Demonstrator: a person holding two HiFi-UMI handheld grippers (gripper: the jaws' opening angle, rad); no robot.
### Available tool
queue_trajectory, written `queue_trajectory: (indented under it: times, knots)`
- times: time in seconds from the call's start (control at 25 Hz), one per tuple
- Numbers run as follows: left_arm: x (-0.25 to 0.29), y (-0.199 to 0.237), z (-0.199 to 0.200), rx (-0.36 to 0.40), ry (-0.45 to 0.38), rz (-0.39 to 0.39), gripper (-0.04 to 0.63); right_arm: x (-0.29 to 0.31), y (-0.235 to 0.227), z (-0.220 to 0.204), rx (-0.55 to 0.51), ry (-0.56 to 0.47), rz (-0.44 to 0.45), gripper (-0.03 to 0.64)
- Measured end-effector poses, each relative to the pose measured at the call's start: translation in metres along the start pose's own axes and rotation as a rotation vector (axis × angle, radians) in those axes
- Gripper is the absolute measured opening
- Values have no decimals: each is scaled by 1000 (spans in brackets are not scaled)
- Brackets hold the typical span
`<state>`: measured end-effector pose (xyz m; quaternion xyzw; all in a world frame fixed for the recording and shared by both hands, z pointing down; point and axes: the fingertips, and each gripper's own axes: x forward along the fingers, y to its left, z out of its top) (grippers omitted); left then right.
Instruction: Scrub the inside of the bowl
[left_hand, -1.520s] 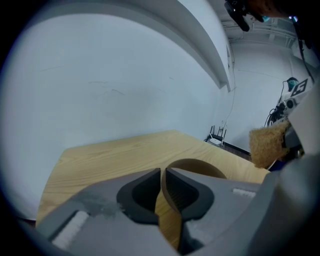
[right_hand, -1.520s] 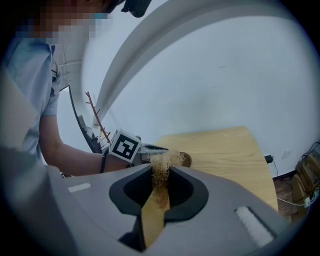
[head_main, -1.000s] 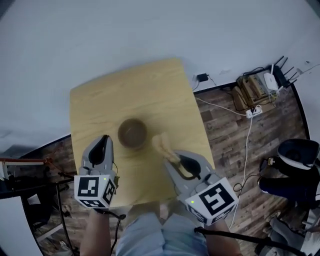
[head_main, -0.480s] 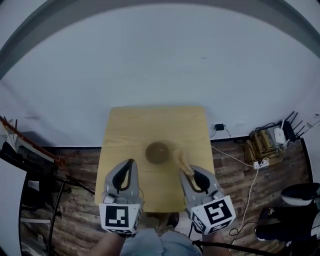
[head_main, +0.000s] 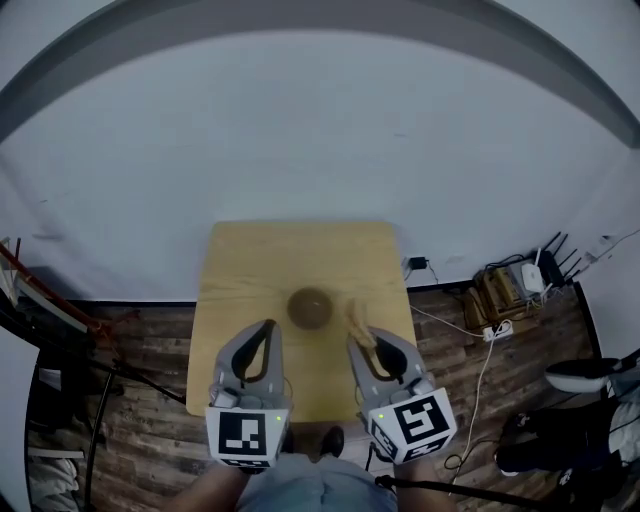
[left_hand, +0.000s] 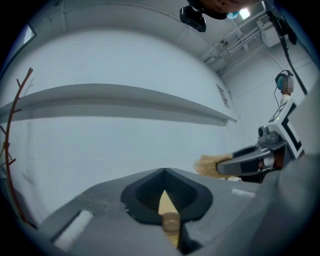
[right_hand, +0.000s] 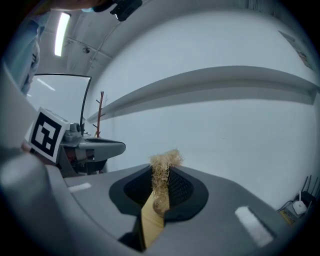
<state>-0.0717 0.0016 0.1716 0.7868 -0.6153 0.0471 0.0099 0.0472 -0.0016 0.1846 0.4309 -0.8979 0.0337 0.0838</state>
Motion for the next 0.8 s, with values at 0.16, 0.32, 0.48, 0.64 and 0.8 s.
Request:
queue_trajectory:
  times: [0.16,0.32,0.48,0.64,0.8]
  knots:
    - [1,3,1,0,-9,-31,20,-1,3,3,-11,1,-28,58]
    - [6,-1,2,12,-19,-70,20,-3,3,6,-23,6,-49,58]
    - [12,-5,1,2,-11,-101,20,-3,1,8,-29,11,-70,58]
    - [14,-6,3,19,-29,-122,20,-5,1,8,-37,8,-85,58]
    - [17,-6,3,-4,-22,-122,20,-4,0,12,-45,6,-91,58]
